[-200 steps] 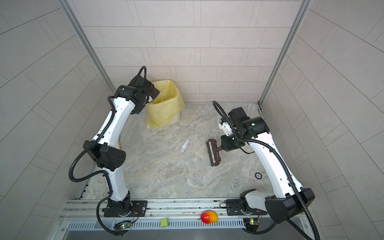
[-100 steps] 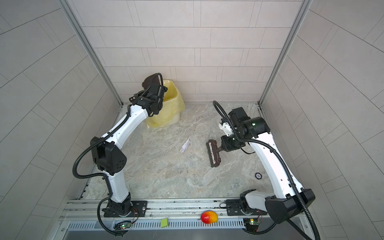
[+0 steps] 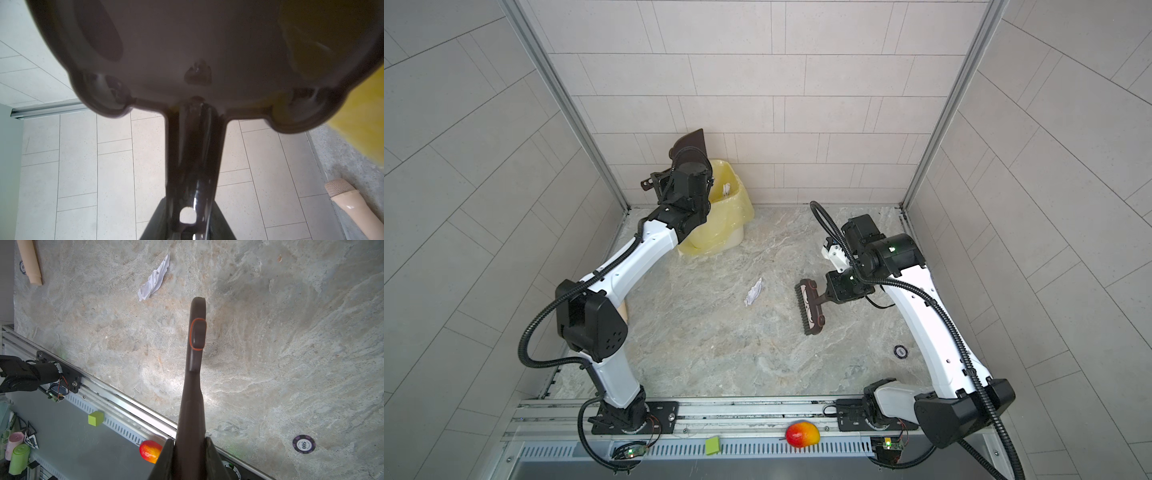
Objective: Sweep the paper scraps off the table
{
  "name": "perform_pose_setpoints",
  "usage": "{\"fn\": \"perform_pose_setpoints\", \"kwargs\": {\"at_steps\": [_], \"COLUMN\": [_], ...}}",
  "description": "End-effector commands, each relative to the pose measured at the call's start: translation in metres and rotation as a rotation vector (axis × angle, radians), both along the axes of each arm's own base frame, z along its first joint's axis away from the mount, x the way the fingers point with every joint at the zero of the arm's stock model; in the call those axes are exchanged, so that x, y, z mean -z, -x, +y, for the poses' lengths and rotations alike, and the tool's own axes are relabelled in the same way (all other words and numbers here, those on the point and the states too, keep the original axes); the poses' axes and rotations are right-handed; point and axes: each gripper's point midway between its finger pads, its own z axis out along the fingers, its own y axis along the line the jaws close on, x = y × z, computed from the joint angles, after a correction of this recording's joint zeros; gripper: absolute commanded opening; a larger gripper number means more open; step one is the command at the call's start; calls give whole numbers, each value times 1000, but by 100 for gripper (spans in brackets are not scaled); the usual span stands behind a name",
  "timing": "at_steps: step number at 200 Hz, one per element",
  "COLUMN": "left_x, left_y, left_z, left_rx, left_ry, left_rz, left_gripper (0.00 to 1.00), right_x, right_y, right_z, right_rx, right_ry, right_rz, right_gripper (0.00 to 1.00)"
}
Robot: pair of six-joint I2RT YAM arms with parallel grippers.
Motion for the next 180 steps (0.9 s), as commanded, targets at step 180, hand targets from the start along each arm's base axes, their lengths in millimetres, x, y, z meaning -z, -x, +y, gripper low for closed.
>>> {"fn": "perform_pose_setpoints", "kwargs": {"at_steps": [180], "left_x": [113], "left_y": [216], "left_z": [-54], "left_rx": [13], "left_ry": [1054], "left_rz": [74], "left_gripper": [0], "right_x": [-14], "right_y": [-50], "right_z": [0], "right_rx": [-58], "right_ry": [169], "right_rz": [-142], "right_gripper": [0]}}
